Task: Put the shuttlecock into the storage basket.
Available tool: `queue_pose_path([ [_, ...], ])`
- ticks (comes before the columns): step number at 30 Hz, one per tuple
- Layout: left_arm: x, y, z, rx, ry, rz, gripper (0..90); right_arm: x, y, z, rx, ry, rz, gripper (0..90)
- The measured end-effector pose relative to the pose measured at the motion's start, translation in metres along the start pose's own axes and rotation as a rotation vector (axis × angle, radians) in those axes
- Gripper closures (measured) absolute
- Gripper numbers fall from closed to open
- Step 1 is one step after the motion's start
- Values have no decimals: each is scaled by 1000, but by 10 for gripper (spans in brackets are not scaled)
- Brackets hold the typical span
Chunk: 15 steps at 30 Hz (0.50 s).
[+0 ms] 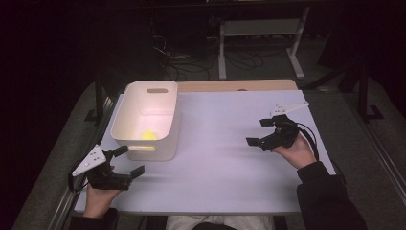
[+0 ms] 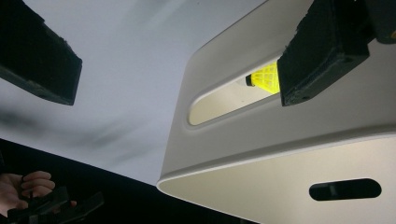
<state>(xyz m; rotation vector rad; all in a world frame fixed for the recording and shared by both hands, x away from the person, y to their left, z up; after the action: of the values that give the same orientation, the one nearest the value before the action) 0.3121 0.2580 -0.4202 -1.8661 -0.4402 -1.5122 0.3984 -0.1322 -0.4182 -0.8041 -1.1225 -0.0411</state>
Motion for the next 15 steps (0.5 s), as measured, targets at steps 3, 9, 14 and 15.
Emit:
queue_pose_path([
  [3, 0, 0, 0, -1, 2, 2, 0, -4, -2, 0, -3, -8, -6, 0],
  [9, 0, 0, 0, 0, 3, 2, 0, -14, -9, -3, -13, 0, -17, 0],
  [14, 0, 0, 0, 0, 2, 4, 0, -25, -16, -8, -28, 20, -31, 0],
  [15, 0, 0, 0, 0, 2, 4, 0, -26, -18, -9, -32, 20, -33, 0],
])
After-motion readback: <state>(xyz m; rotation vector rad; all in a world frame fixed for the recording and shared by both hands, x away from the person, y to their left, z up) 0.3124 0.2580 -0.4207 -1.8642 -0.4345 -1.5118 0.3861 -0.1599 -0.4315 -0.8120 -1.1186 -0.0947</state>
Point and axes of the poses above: each handheld gripper's, and its own axes: y roughly forward along the jaws, x roughly out of its top, z roughly to its left, the point moved 9 cm from there along y, roughly forward along the jaws
